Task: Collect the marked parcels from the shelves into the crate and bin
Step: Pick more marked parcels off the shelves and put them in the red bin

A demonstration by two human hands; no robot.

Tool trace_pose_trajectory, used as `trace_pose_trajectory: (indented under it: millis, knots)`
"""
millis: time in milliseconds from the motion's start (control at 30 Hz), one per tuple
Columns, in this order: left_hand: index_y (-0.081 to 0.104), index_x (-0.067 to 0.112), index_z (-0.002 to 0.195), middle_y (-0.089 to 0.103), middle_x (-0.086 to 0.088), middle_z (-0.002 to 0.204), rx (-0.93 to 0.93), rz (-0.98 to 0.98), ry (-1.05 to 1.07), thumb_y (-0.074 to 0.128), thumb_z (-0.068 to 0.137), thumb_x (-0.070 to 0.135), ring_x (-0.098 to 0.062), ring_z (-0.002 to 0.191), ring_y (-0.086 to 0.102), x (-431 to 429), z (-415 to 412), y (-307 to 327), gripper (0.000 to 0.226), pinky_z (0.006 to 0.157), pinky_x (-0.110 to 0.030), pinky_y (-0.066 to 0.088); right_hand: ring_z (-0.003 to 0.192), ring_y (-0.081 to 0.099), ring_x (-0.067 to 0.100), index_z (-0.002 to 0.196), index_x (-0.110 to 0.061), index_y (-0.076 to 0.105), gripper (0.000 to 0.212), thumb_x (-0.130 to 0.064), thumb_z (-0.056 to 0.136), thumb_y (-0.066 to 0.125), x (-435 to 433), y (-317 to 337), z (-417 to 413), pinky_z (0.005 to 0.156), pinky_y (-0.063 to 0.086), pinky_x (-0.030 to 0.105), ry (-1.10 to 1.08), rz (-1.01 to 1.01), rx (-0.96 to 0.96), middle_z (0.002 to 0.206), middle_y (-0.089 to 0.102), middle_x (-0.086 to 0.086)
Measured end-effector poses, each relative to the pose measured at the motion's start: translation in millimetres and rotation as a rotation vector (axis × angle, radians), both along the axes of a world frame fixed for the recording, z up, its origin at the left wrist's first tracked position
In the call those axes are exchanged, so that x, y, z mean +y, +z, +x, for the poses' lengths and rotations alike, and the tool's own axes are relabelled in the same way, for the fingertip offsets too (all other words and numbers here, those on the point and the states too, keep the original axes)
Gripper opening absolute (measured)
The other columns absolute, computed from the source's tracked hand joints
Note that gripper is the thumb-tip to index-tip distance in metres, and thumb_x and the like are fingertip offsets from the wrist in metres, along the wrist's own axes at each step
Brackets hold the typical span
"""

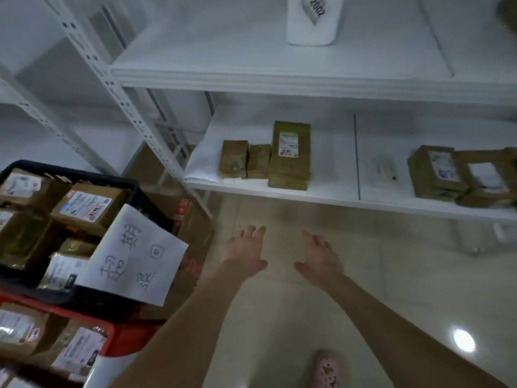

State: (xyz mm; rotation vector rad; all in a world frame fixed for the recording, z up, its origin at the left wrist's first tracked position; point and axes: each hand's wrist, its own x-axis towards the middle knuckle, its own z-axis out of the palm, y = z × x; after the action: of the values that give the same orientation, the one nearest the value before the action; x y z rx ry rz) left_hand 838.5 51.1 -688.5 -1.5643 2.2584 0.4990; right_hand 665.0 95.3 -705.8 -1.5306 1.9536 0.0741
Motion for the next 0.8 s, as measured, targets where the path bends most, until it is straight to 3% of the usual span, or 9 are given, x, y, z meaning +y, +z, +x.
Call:
trace_pose_trajectory:
  millis: [200,333,567,800]
  knots:
    - [0.012,0.021,0.151,0.021,-0.005,0.154,0.004,0.005,-0.051,0.061,0.088,0.043,-0.027,0.134,0.035,-34,-121,-5,0.082,0.098,-0.041,0.042,0.129,0.037,0.027,0.141,-0.014,0.031,0.062,-0.031,0.088,0.060,-32,-2,-107,0.100,0.041,0.038,-0.052,-0.010,0.060,0.141,0.037,0.007]
    - [0.013,0.020,0.151,0.023,-0.004,0.153,0.032,-0.002,-0.069,0.060,0.088,0.044,-0.026,0.134,0.034,-56,-165,-15,0.082,0.099,-0.040,0.042,0.130,0.036,0.028,0.143,-0.016,0.029,0.063,-0.028,0.089,0.060,-55,-5,-148,0.099,0.041,0.039,-0.064,-0.019,0.065,0.141,0.036,0.008]
    - [0.013,0.019,0.151,0.023,-0.006,0.154,0.022,-0.025,-0.017,0.056,0.091,0.045,-0.026,0.137,0.033,-111,-167,-37,0.078,0.103,-0.041,0.041,0.136,0.031,0.027,0.152,-0.022,0.014,0.078,-0.030,0.089,0.061,-108,-25,-150,0.104,0.037,0.040,-0.145,-0.035,-0.047,0.150,0.029,0.006]
    - [0.027,0.010,0.143,0.036,-0.010,0.145,0.216,-0.112,0.249,0.054,0.094,0.038,-0.028,0.128,0.041,-191,-149,-88,0.063,0.100,-0.041,0.043,0.134,0.035,0.031,0.153,-0.018,0.011,0.085,-0.034,0.089,0.064,-188,-71,-139,0.106,0.037,0.040,-0.246,0.000,-0.226,0.149,0.027,0.013]
